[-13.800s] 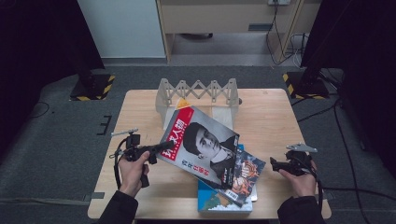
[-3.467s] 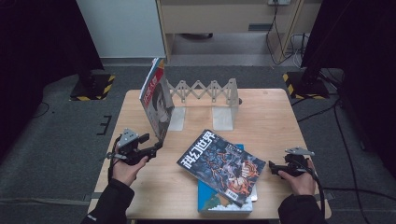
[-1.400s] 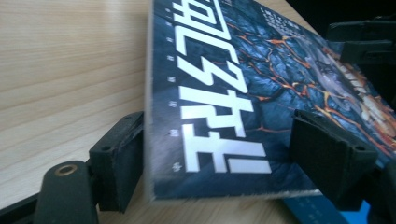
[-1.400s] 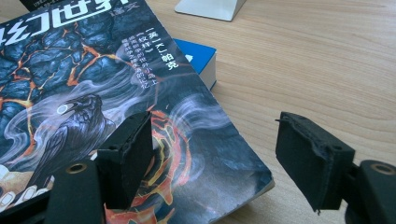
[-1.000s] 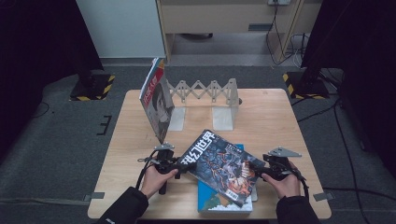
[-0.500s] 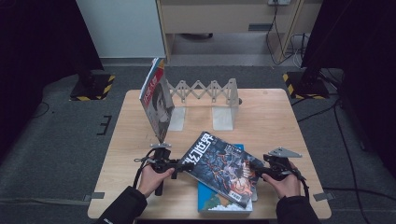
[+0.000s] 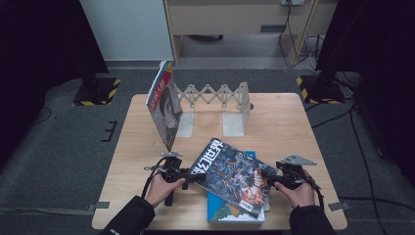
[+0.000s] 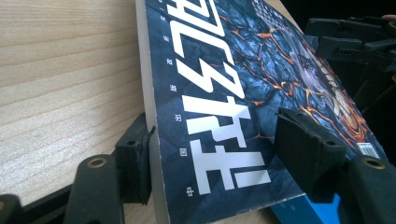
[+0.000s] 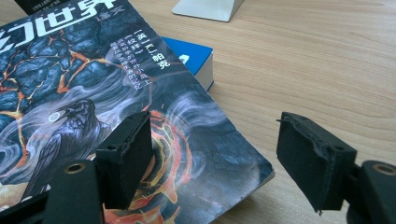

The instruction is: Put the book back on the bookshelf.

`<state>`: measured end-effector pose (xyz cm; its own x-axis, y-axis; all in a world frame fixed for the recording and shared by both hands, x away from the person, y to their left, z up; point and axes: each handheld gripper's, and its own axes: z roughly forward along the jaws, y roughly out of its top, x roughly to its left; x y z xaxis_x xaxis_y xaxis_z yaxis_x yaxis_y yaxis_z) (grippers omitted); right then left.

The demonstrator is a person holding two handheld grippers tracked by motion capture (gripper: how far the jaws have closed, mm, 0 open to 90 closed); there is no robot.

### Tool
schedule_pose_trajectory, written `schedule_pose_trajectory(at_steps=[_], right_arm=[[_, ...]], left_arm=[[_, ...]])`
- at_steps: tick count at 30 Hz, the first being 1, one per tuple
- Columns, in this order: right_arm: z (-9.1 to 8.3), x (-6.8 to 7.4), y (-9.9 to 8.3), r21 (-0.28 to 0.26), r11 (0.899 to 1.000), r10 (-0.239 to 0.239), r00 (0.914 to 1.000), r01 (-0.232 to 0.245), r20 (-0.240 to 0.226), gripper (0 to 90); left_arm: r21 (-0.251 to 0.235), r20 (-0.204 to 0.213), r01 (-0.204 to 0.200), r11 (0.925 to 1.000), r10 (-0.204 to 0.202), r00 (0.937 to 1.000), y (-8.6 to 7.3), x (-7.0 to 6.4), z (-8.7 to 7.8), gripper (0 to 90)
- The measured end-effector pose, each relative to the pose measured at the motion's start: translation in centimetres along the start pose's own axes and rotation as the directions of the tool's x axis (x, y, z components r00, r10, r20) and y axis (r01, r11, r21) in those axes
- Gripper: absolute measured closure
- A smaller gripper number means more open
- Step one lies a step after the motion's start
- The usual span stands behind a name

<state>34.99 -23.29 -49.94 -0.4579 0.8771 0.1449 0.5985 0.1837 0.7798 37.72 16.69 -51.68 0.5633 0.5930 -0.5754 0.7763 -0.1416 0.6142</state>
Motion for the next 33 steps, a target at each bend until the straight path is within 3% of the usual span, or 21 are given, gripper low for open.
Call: schedule_pose_trajectory(at_steps=[4, 8, 11, 17, 20, 28, 33], right_arm=[[0.0, 0.0, 0.0, -0.001, 1.0, -0.002, 1.0, 0.002, 0.006, 27.3], [0.0, -0.1, -0.1, 0.001, 1.0, -0.007, 0.9999, 0.007, 0.012, 28.9], [0.0, -0.1, -0.1, 0.002, 1.0, -0.007, 0.9998, 0.007, 0.017, 29.1], [0.0, -0.1, -0.1, -0.002, 1.0, -0.002, 0.9998, 0.002, 0.017, 29.1], [0.0, -0.2, -0.1, -0.001, 1.0, 0.002, 0.9999, -0.002, 0.015, 28.7], [0.0, -0.6, -0.1, -0.005, 1.0, 0.024, 0.9997, -0.024, 0.006, 26.2], [-0.3, -1.0, -0.1, -0.014, 0.999, 0.03, 0.9991, -0.03, 0.031, 26.1]], left_arm=[[0.002, 0.021, 0.015, 0.9999, -0.015, 0.9997, 0.4, -0.3, -0.9, 44.0], [-0.016, 0.096, 0.025, 0.9996, -0.023, 0.9951, 0.8, -1.0, -1.9, 51.1], [0.014, 0.154, 0.039, 0.9991, -0.041, 0.9873, 0.6, -1.2, -1.4, 52.4], [0.032, 0.162, 0.053, 0.9981, -0.058, 0.9851, 0.6, -1.4, -1.0, 55.3], [0.035, 0.166, 0.088, 0.9955, -0.092, 0.9818, 0.7, -1.5, -1.2, 59.5], [0.002, 0.177, 0.124, 0.9923, -0.122, 0.9766, 1.4, -2.6, -2.1, 70.5], [-0.005, 0.179, 0.146, 0.9892, -0.143, 0.9733, 1.9, -3.3, -2.5, 74.0]])
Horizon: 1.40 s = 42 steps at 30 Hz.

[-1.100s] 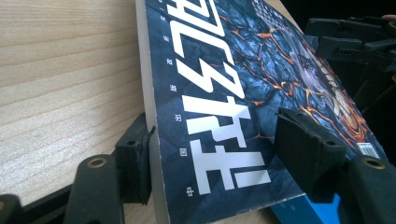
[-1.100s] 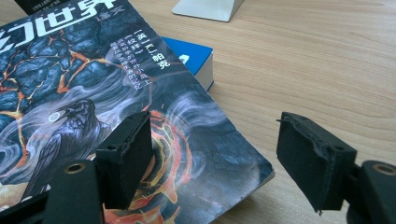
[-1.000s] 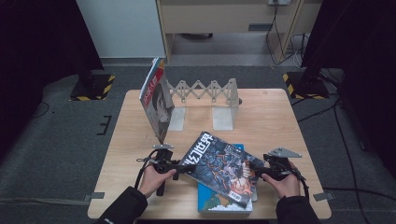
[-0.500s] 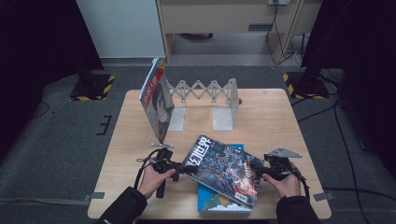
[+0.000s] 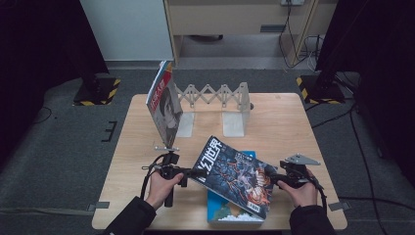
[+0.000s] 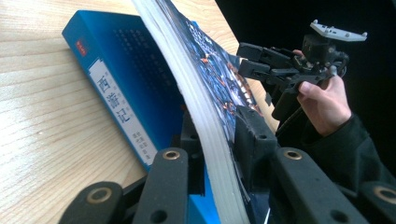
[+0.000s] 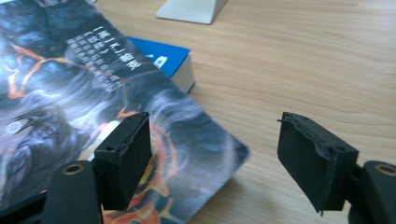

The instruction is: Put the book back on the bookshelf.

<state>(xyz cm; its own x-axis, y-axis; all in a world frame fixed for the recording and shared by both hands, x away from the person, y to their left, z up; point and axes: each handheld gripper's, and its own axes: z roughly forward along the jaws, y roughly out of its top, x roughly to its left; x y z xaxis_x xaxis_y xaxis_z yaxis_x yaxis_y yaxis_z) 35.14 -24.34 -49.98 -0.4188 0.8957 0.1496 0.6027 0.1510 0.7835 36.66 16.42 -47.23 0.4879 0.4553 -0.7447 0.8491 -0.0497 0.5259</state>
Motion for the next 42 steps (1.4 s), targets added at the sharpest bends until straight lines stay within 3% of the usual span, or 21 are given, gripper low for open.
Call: schedule_pose_trajectory(at_steps=[7, 14, 16, 23, 27, 32, 33, 37, 42], right_arm=[[-0.6, -1.4, -0.2, -0.012, 1.0, 0.01, 0.9984, -0.01, 0.056, 24.5], [-0.8, -2.9, -0.6, 0.002, 1.0, 0.027, 0.9943, -0.027, 0.103, 22.5], [-0.8, -3.6, -0.9, 0.024, 0.999, 0.021, 0.9904, -0.024, 0.137, 21.4], [-0.2, -4.4, -1.4, 0.086, 0.996, 0.013, 0.9871, -0.027, 0.159, 18.9], [0.2, -4.8, -1.7, 0.127, 0.992, -0.004, 0.9846, -0.019, 0.175, 18.8], [0.4, -5.0, -1.9, 0.156, 0.988, -0.018, 0.9828, -0.011, 0.184, 18.3], [0.5, -5.0, -1.9, 0.16, 0.987, -0.022, 0.983, -0.007, 0.182, 18.0], [0.6, -5.1, -2.0, 0.166, 0.986, -0.033, 0.9824, 0.002, 0.184, 15.7], [0.9, -5.0, -2.1, 0.19, 0.982, -0.041, 0.9823, 0.006, 0.183, 13.8]], left_arm=[[-0.03, 0.006, 0.029, 0.9991, -0.028, 0.9996, 0.8, -0.8, -0.4, 78.3], [-0.05, -0.006, 0.02, 0.9985, -0.02, 0.9998, 1.6, -1.8, -0.9, 80.5], [-0.071, -0.004, 0.019, 0.9973, -0.019, 0.9998, 2.1, -2.2, -1.5, 81.3], [-0.121, 0.006, 0.013, 0.9926, -0.013, 0.9999, 3.0, -2.9, -3.0, 81.8], [-0.164, 0.013, 0.009, 0.9865, -0.007, 0.9999, 3.6, -3.3, -3.9, 81.8], [-0.194, 0.04, 0.033, 0.9804, -0.026, 0.9989, 4.2, -3.7, -4.6, 81.9], [-0.211, 0.078, 0.049, 0.9763, -0.033, 0.9964, 4.4, -3.8, -4.9, 81.9], [-0.238, 0.043, 0.013, 0.9712, -0.003, 0.9991, 5.0, -4.4, -5.6, 81.9], [-0.279, 0.038, 0.004, 0.9602, 0.006, 0.9993, 5.7, -4.8, -6.5, 81.8]])
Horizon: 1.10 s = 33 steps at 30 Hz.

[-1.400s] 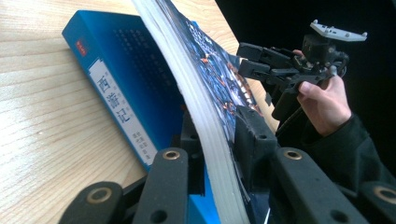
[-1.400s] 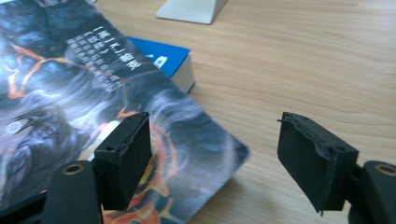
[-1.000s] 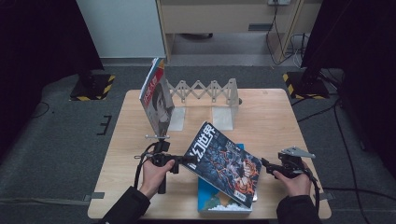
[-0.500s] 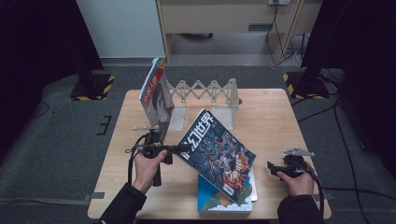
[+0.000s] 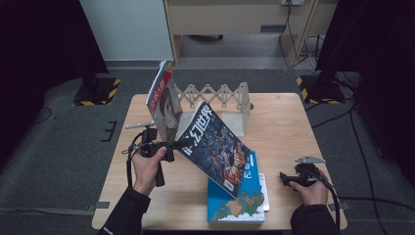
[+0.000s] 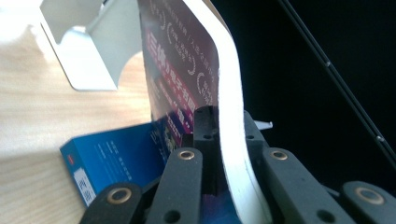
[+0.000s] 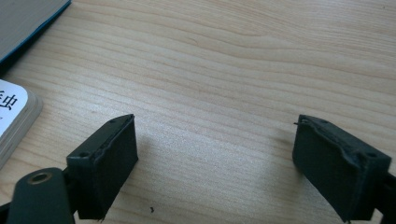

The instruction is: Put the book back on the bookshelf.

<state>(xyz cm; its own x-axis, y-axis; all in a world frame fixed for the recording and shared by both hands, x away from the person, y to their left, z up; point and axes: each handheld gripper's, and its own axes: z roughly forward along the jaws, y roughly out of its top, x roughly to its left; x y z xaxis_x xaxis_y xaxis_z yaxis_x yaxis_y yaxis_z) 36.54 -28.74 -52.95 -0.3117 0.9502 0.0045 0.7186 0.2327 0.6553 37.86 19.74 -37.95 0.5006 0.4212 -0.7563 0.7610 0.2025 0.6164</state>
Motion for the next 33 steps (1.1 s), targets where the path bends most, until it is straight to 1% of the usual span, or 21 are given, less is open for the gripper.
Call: schedule_pose_trajectory(at_steps=[2, 6, 8, 11, 12, 13, 15, 17, 21, 22, 24, 25, 27, 29, 33], right_arm=[[0.0, 0.0, 0.0, 0.0, 1.0, -0.003, 1.0, 0.003, 0.0, 13.2], [0.2, -0.1, -0.1, -0.007, 1.0, 0.008, 0.9999, -0.008, 0.008, 8.8], [0.2, -0.1, -0.2, -0.01, 1.0, 0.005, 0.9999, -0.005, 0.009, 6.7], [0.3, -0.1, -0.4, -0.018, 1.0, 0.012, 0.9999, -0.012, 0.012, 3.5], [0.4, -0.1, -0.4, -0.024, 1.0, 0.016, 0.9998, -0.016, 0.012, 3.5], [0.4, -0.1, -0.5, -0.032, 0.999, 0.017, 0.9998, -0.016, 0.008, 1.9], [0.5, -0.1, -0.6, -0.04, 0.999, 0.013, 0.9999, -0.013, 0.008, 0.7], [0.6, -0.1, -0.8, -0.06, 0.998, 0.016, 0.9998, -0.016, 0.012, 0.2], [0.6, -0.1, -0.8, -0.064, 0.998, 0.018, 0.9998, -0.017, 0.012, 0.2], [0.6, -0.1, -0.8, -0.064, 0.998, 0.018, 0.9998, -0.017, 0.013, 0.2], [0.6, -0.1, -0.8, -0.065, 0.998, 0.018, 0.9997, -0.017, 0.014, 0.2], [0.6, -0.1, -0.8, -0.061, 0.998, 0.017, 0.9998, -0.016, 0.012, 0.2], [0.6, -0.1, -0.8, -0.063, 0.998, 0.018, 0.9998, -0.017, 0.013, 0.1], [0.6, -0.1, -0.8, -0.063, 0.998, 0.018, 0.9998, -0.017, 0.013, 0.2], [0.6, -0.1, -0.8, -0.063, 0.998, 0.017, 0.9998, -0.016, 0.013, 0.2]], left_arm=[[-0.012, -0.009, -0.014, 0.9998, 0.014, 0.9999, 0.4, -0.3, -0.3, 81.8], [-0.038, -0.029, -0.041, 0.9984, 0.04, 0.9988, 1.4, -0.8, -0.9, 81.8], [-0.058, -0.035, -0.048, 0.9972, 0.046, 0.9983, 1.9, -1.1, -1.3, 81.9], [-0.072, -0.047, -0.06, 0.9956, 0.057, 0.9973, 2.5, -1.3, -1.8, 81.9], [-0.072, -0.047, -0.06, 0.9956, 0.057, 0.9973, 2.5, -1.3, -1.8, 81.9], [-0.083, -0.061, -0.072, 0.9939, 0.067, 0.9959, 3.1, -1.6, -2.3, 81.9], [-0.092, -0.079, -0.092, 0.9915, 0.085, 0.9933, 3.5, -1.8, -2.7, 81.9], [-0.103, -0.096, -0.109, 0.9886, 0.099, 0.9904, 4.0, -2.1, -3.1, 81.8], [-0.116, -0.126, -0.13, 0.9847, 0.115, 0.9853, 4.8, -2.5, -4.1, 81.9], [-0.119, -0.138, -0.136, 0.9836, 0.119, 0.9832, 5.1, -2.6, -4.5, 81.9], [-0.12, -0.144, -0.138, 0.9832, 0.12, 0.9823, 5.2, -2.6, -4.7, 81.9], [-0.125, -0.161, -0.15, 0.9808, 0.129, 0.9785, 5.7, -2.8, -5.2, 81.9], [-0.126, -0.178, -0.16, 0.9792, 0.136, 0.9746, 6.0, -3.0, -5.6, 81.9], [-0.12, -0.197, -0.175, 0.9773, 0.15, 0.969, 6.3, -3.1, -5.9, 81.9], [-0.118, -0.242, -0.204, 0.9718, 0.171, 0.9549, 6.9, -3.6, -6.7, 81.9]])
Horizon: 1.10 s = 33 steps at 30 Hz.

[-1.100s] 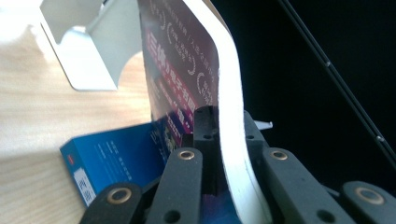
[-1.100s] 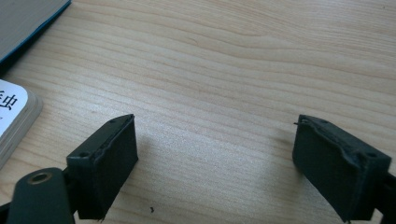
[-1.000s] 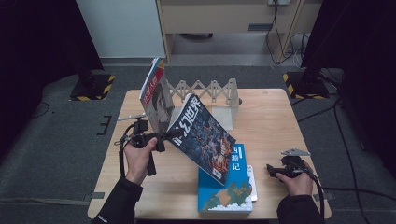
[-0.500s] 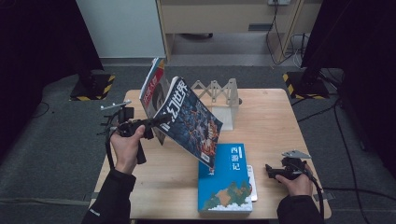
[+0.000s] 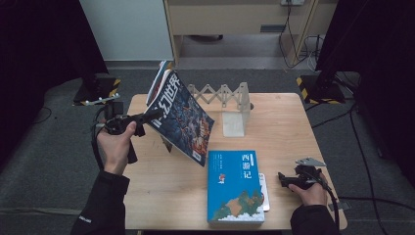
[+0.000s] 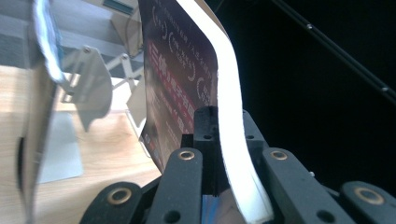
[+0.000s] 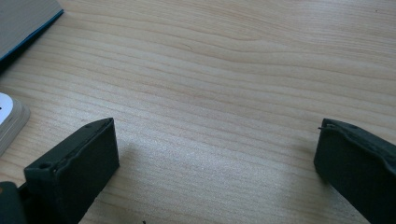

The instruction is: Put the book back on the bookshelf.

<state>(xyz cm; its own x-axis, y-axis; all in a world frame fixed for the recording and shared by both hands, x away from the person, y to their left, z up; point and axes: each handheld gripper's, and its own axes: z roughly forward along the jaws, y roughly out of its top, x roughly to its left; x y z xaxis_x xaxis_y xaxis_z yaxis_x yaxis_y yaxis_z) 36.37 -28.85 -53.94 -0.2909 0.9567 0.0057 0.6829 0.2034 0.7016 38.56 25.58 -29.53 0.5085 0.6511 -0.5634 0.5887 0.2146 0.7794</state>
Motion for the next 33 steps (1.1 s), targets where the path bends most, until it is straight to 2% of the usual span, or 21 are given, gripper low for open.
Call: schedule_pose_trajectory(at_steps=[8, 16, 20, 23, 28, 33], right_arm=[[0.0, 0.0, 0.0, 0.0, 1.0, 0.0, 1.0, 0.0, 0.0, 0.2], [0.0, 0.0, 0.0, 0.0, 1.0, 0.001, 1.0, -0.001, 0.0, 0.2], [0.0, 0.0, 0.0, 0.0, 1.0, 0.0, 1.0, 0.0, 0.0, 0.2], [0.0, 0.0, 0.0, 0.0, 1.0, 0.0, 1.0, 0.0, 0.0, 0.2], [0.0, 0.0, 0.0, 0.0, 1.0, 0.001, 1.0, -0.001, 0.0, 0.2], [0.0, 0.0, 0.0, 0.0, 1.0, 0.001, 1.0, -0.001, 0.0, 0.2]], left_arm=[[-0.006, -0.085, -0.047, 0.9989, 0.047, 0.9953, 1.5, -0.2, -1.4, 81.9], [0.002, -0.17, -0.097, 0.9953, 0.096, 0.9807, 2.8, -0.4, -1.4, 81.9], [-0.001, -0.203, -0.103, 0.9946, 0.101, 0.974, 3.4, -0.2, -1.0, 81.9], [-0.004, -0.234, -0.118, 0.993, 0.114, 0.9656, 3.7, -0.2, -0.6, 82.0], [-0.004, -0.297, -0.158, 0.9874, 0.15, 0.9431, 4.1, -0.5, 0.6, 81.9], [-0.011, -0.327, -0.168, 0.9857, 0.155, 0.9321, 4.3, -0.5, 2.3, 81.9]])
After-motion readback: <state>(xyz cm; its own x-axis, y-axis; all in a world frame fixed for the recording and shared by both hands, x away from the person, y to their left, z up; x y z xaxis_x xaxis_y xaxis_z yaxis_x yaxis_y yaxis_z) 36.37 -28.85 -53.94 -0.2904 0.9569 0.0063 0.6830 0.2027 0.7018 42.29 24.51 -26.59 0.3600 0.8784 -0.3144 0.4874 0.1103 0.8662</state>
